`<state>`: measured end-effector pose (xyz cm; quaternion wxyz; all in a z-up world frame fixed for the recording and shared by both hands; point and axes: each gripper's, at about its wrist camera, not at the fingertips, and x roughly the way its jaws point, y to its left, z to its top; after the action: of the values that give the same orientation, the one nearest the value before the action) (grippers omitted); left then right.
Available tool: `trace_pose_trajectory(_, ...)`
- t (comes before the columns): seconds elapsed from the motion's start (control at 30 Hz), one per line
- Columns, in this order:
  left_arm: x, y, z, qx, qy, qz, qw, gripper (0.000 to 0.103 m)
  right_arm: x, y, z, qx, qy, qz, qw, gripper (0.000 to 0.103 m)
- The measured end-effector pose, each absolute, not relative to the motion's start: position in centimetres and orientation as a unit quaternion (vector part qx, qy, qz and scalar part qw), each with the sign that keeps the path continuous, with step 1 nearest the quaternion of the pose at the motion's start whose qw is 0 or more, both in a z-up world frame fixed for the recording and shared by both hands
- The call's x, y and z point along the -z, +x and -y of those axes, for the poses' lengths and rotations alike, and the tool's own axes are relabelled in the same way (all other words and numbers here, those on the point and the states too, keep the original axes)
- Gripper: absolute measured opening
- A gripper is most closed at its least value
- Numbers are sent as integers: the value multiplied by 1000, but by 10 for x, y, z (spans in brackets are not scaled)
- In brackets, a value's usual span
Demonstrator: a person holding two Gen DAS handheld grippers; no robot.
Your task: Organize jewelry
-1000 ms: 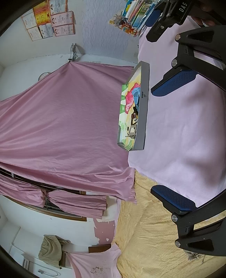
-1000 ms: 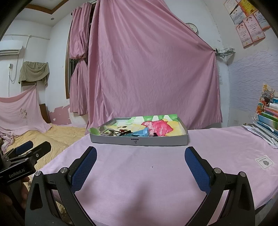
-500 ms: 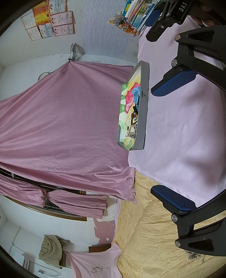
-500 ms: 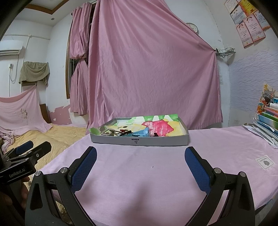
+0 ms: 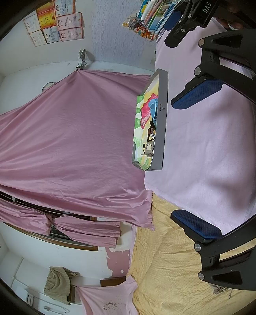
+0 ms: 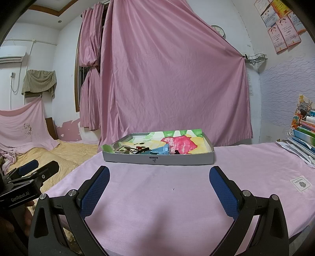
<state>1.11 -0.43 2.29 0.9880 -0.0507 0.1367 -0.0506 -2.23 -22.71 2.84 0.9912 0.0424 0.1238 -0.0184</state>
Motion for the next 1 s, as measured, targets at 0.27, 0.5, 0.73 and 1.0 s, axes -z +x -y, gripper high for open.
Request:
trace_pose_trajectory(0.27,-23,10,4,50,-51,-137,988,102,-27,-22,226,18,43,-125,991,99)
trace_pose_trajectory(0.5,-23,11,4,51,-51,-138,988,102,-26,-22,226,18,43,-125,991,99)
trace_pose_trajectory(0.73,-23,11,5,51,-50,-138,988,102,-27,-22,226,18,43,-125,991,99)
trace_pose_trajectory(1.0,-24,11,5,51,-50,-139,988,102,-22,-20,225,18,46,-129,990,99)
